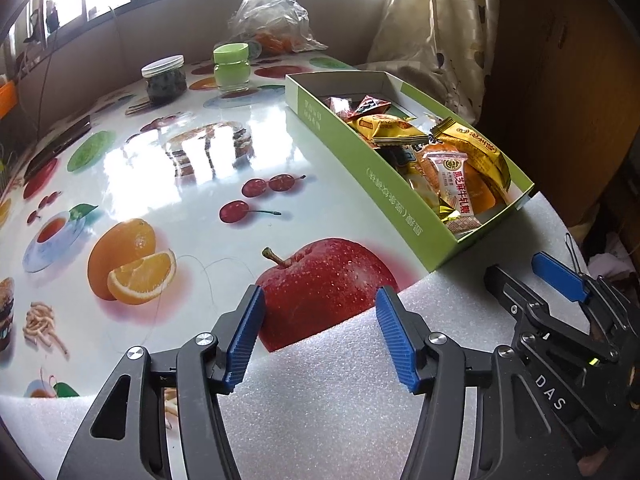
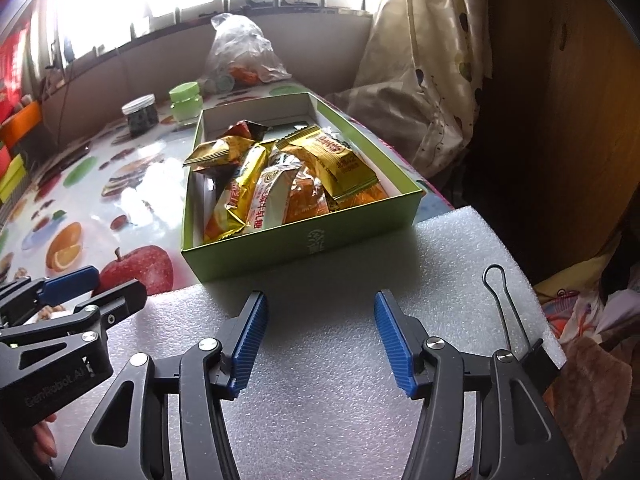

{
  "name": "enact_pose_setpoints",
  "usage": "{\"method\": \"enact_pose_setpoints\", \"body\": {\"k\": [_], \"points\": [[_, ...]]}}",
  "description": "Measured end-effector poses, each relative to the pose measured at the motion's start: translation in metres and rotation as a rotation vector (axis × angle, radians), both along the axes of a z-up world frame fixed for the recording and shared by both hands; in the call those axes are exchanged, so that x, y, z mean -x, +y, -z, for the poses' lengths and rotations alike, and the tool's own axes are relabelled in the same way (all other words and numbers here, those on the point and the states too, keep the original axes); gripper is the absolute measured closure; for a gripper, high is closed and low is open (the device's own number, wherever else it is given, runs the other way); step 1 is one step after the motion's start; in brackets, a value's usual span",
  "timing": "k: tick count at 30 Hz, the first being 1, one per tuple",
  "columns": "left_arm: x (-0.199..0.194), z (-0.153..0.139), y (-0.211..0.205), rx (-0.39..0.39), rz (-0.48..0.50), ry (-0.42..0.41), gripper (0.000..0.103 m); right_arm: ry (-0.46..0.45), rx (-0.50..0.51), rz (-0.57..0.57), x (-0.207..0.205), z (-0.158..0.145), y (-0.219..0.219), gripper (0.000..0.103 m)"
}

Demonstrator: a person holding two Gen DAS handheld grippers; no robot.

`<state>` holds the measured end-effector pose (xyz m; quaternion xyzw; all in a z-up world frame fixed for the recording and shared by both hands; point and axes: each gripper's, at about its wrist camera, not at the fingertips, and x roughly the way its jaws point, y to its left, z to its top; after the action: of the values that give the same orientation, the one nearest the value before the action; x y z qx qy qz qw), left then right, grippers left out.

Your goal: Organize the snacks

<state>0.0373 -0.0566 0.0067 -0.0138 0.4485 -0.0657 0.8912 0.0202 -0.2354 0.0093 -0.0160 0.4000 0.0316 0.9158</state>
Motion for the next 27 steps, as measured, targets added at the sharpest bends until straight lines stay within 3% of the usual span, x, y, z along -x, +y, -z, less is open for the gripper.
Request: {"method": "enact_pose_setpoints", "body": {"k": [27], "points": [[0.0005, -0.0006, 0.0019, 0.010, -0.010, -0.008, 0.044, -0.004, 0.015, 0.028, 0.0009, 0.0005, 0.0029, 0.047]]}}
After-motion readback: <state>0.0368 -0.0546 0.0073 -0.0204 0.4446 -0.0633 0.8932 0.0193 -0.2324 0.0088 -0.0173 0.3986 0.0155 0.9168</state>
